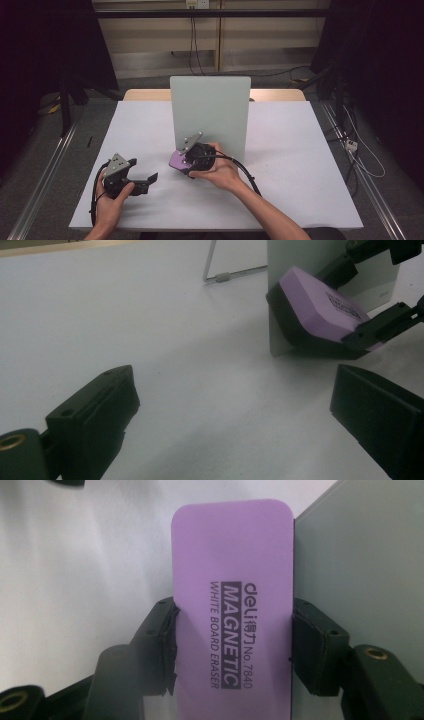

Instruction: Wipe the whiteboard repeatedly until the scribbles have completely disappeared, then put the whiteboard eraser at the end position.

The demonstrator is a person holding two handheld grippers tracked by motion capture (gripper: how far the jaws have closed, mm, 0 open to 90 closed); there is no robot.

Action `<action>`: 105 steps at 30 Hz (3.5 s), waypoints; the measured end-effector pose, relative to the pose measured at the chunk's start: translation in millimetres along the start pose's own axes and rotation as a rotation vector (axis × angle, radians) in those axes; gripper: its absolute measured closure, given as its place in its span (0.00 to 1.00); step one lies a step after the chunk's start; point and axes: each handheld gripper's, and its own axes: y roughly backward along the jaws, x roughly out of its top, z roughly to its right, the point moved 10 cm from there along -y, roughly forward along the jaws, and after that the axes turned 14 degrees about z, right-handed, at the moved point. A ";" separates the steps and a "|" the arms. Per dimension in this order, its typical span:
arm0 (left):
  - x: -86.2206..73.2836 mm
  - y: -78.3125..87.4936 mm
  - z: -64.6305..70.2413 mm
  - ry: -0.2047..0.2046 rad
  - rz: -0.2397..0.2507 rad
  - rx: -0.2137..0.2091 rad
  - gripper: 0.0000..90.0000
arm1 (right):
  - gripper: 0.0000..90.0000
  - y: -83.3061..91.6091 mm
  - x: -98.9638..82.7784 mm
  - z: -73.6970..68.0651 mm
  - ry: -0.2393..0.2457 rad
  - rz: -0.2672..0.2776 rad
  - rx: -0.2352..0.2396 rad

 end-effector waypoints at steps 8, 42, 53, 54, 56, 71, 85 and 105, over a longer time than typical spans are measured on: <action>0.5 0.6 -1.3 0.001 0.005 0.001 0.05 | 0.47 14.8 -3.6 6.8 -0.013 -0.026 -0.017; -3.1 3.4 -2.6 0.007 -0.005 0.012 0.05 | 0.47 46.7 9.3 23.5 -0.065 0.127 -0.087; -4.2 -1.4 -2.2 0.012 -0.011 -0.003 0.05 | 0.47 62.3 -4.9 25.7 -0.118 0.158 -0.082; -3.5 -1.9 -1.7 0.018 -0.004 -0.001 0.05 | 0.47 63.0 -6.3 25.2 -0.121 0.159 -0.082; -3.7 -1.8 -1.7 0.011 -0.010 -0.003 0.05 | 0.47 64.2 -7.5 23.3 -0.125 0.166 -0.077; -4.1 -2.3 1.8 -0.007 -0.016 -0.004 0.05 | 0.47 82.9 -20.5 21.9 -0.144 0.164 -0.075; -2.2 -2.9 5.0 -0.019 -0.017 -0.017 0.05 | 0.47 97.0 -37.1 16.0 -0.178 0.144 -0.036; -3.3 -0.6 3.3 -0.019 -0.023 -0.007 0.05 | 0.47 98.7 -55.1 -1.4 -0.181 0.032 0.060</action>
